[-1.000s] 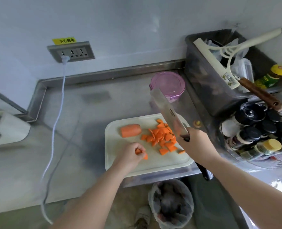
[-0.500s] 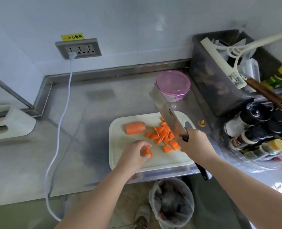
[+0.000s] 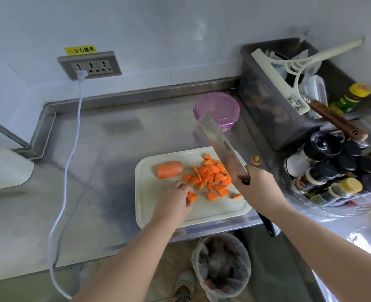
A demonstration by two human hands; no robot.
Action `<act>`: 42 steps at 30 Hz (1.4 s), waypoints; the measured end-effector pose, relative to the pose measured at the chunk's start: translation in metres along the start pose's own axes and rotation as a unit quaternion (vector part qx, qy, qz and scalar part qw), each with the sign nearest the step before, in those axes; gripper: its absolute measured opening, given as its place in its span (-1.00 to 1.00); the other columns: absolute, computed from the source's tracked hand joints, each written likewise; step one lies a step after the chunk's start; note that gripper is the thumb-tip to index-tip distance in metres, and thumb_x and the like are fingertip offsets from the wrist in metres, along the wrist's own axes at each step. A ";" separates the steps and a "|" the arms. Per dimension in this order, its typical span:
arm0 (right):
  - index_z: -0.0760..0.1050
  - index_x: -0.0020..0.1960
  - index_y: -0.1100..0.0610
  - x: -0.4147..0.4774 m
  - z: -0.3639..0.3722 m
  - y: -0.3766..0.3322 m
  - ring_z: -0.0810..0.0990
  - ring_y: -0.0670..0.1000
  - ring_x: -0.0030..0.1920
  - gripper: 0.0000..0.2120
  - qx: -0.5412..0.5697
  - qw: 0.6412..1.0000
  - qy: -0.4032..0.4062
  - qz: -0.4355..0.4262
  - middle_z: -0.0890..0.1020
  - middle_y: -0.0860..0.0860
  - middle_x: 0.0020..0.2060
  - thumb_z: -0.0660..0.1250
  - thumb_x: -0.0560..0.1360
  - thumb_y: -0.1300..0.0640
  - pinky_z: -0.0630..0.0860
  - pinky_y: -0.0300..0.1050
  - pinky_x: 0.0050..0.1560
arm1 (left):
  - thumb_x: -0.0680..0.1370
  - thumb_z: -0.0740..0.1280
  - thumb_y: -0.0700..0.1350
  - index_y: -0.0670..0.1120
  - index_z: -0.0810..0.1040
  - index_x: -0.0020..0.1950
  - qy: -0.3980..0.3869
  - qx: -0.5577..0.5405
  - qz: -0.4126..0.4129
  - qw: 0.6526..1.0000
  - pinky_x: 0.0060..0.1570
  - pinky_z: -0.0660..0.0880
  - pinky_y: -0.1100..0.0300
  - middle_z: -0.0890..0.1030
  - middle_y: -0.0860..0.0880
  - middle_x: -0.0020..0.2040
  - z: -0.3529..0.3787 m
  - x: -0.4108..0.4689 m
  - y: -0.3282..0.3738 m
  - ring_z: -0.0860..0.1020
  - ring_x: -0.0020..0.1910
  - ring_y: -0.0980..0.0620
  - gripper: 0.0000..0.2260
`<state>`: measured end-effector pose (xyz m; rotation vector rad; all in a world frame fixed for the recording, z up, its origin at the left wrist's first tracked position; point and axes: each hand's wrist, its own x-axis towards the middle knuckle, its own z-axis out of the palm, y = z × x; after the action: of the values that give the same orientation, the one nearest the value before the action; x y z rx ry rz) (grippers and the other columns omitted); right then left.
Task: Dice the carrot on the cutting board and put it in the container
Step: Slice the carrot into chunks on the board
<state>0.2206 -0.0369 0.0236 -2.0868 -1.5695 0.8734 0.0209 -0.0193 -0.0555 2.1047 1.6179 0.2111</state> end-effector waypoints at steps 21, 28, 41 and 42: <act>0.37 -0.27 0.07 0.002 -0.018 0.012 0.41 -0.10 -0.43 -0.77 -0.015 1.000 0.022 -0.016 0.52 0.00 -0.38 0.30 0.54 0.13 0.29 -0.36 -0.48 | 0.52 0.34 0.03 0.10 0.43 0.33 -0.030 0.064 0.021 0.997 0.15 0.45 0.13 0.38 0.08 0.32 -0.003 0.012 0.027 0.47 0.22 0.02 -0.63; 0.42 -0.24 0.22 0.003 -0.025 0.018 0.32 -0.08 -0.48 -0.78 -0.006 0.999 0.041 -0.010 0.43 -0.01 -0.45 0.28 0.54 0.15 0.29 -0.39 -0.51 | 0.57 0.25 0.07 0.04 0.46 0.20 0.006 0.118 0.027 0.993 0.05 0.42 0.15 0.47 0.06 0.23 0.016 0.019 0.052 0.49 0.17 0.00 -0.77; 0.30 -0.30 0.04 0.000 -0.016 0.002 0.37 -0.11 -0.48 -0.71 -0.011 0.999 0.009 -0.036 0.43 -0.06 -0.43 0.27 0.57 0.18 0.33 -0.43 -0.49 | 0.51 0.31 0.08 0.11 0.54 0.16 -0.011 0.093 0.025 0.995 -0.02 0.39 0.21 0.56 0.15 0.15 -0.020 0.006 0.007 0.55 0.05 0.09 -0.76; 0.33 -0.27 0.07 0.000 -0.016 0.000 0.39 -0.11 -0.48 -0.75 -0.010 0.999 0.006 -0.039 0.45 -0.06 -0.41 0.27 0.57 0.18 0.34 -0.44 -0.50 | 0.52 0.31 0.07 0.11 0.54 0.16 -0.022 0.093 0.024 0.995 -0.04 0.38 0.21 0.55 0.15 0.16 -0.019 0.005 0.008 0.54 0.05 0.08 -0.77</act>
<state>0.2313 -0.0365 0.0349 -2.0257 -1.6483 0.8198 0.0219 -0.0109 -0.0363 2.2717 1.6163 0.0293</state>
